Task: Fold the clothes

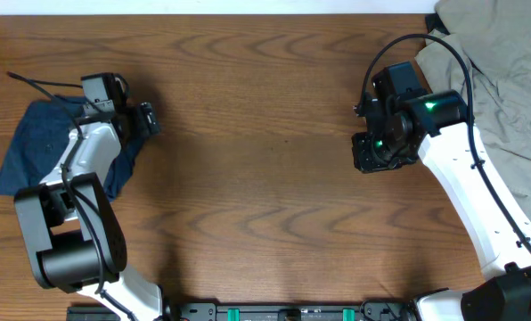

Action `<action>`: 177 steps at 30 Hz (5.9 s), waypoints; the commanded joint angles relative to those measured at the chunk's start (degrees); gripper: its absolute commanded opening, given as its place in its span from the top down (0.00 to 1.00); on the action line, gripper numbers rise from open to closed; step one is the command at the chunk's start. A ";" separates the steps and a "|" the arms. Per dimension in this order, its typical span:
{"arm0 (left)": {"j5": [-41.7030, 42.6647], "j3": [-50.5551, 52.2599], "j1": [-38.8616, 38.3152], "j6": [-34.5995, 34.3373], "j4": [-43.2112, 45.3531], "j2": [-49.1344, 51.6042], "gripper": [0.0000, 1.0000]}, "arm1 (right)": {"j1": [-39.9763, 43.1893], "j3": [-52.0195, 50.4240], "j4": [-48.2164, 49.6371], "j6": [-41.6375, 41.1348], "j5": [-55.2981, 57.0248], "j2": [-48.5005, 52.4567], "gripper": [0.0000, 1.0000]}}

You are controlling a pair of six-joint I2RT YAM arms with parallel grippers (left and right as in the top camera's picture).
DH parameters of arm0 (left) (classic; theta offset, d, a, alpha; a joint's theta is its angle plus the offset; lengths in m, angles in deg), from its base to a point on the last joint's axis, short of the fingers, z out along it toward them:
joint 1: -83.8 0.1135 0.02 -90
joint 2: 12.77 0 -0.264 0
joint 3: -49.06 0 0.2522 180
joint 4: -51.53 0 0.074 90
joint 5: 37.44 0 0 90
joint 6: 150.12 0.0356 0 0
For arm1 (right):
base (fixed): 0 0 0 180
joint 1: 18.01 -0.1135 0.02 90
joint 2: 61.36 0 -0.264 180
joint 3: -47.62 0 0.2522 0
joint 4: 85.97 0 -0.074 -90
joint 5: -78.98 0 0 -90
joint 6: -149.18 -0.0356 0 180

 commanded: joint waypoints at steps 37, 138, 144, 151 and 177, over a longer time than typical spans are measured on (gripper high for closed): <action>5.07 -3.67 -22.93 -9.25 -49.88 -32.02 0.02 | 30.21 -1.55 -4.92 6.99 -1.73 -12.17 0.20; 4.46 7.45 -22.91 -11.37 -38.80 -73.11 0.02 | 17.99 -79.67 67.93 20.85 -3.30 -89.64 0.01; 4.44 7.45 -22.91 -11.34 -38.80 -73.11 0.02 | 17.99 -79.67 67.93 20.85 -3.30 -89.64 0.01; 4.44 7.45 -22.91 -11.37 -38.80 -73.11 0.02 | 17.99 -79.67 67.93 20.85 -3.30 -89.64 0.01; 4.33 7.45 -22.88 -10.69 -39.30 -73.20 0.02 | 17.99 -79.67 67.93 20.85 -3.30 -89.64 0.01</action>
